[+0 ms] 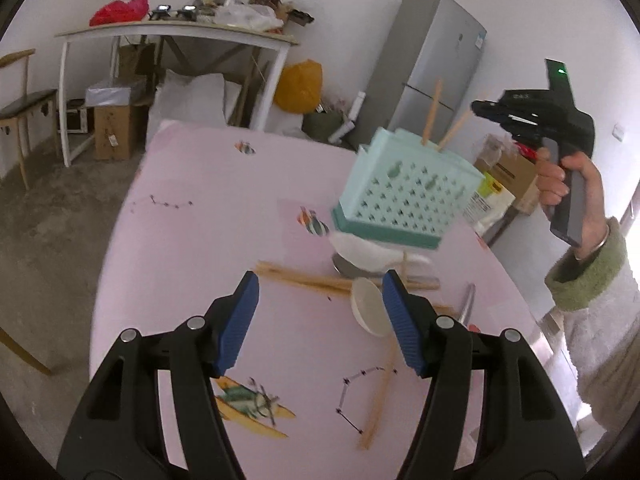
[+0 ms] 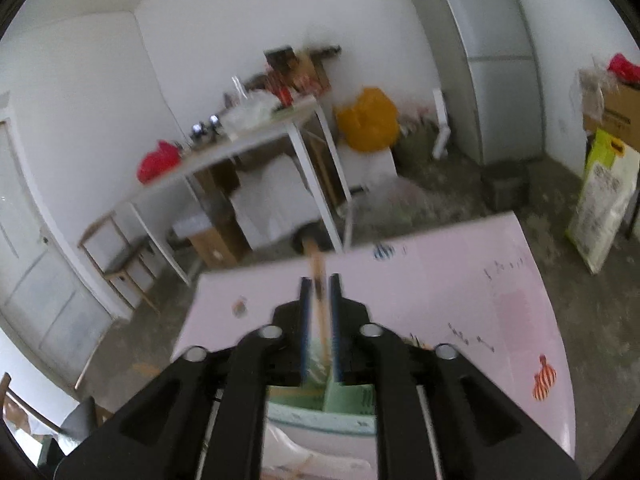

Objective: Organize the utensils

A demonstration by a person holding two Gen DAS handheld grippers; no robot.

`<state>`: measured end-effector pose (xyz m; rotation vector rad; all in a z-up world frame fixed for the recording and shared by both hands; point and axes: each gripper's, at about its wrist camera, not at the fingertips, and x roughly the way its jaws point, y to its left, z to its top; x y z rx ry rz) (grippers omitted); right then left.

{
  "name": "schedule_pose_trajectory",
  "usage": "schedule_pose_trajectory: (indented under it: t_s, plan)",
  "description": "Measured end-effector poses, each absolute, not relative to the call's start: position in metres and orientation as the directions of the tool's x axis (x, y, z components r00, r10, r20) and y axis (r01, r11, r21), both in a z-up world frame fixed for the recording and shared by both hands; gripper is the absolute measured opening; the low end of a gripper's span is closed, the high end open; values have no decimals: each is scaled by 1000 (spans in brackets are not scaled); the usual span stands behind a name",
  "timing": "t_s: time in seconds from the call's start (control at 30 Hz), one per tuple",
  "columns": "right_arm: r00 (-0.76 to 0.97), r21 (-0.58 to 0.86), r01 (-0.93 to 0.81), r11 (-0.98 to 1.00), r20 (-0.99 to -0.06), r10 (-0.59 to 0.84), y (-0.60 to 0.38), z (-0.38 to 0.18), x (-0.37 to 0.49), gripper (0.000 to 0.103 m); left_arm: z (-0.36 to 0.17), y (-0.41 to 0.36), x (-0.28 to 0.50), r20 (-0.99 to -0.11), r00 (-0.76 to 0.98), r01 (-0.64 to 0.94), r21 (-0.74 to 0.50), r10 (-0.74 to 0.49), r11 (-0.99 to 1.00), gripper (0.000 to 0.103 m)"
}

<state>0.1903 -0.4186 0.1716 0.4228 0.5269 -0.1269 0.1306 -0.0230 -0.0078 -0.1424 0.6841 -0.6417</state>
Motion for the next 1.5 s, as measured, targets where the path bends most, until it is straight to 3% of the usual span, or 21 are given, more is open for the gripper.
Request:
schedule_pose_trajectory:
  t_s: [0.1,0.27,0.5,0.8,1.1,1.23,1.5]
  plan:
    - [874,368,246,897,-484,-40,-428,170,176,50,-9,-28,126,-542,580,521,-327,-608,789,61]
    - [890,360,320,877,-432,-147,-441,181,137,62,-10,-36,124,-545,565,536,-328,-619,778,61]
    - [896,432,344,834,-416,-154,-447,163,73,63,-10,-45,119,-556,545,553,-323,-627,768,61]
    - [770,474,321,820,-635,65,-396,65,54,63,-6,-96,123,-597,444,647,-302,-668,700,61]
    - [730,508,338,792,-673,120,-387,21,52,63,-15,-171,165,-722,282,723,-273,-632,634,43]
    - [735,534,337,776,-664,138,-394,17,54,63,-26,-195,182,-788,252,727,-230,-563,647,29]
    - [744,567,325,757,-647,165,-398,7,51,63,-46,-224,197,-859,212,734,-175,-467,656,22]
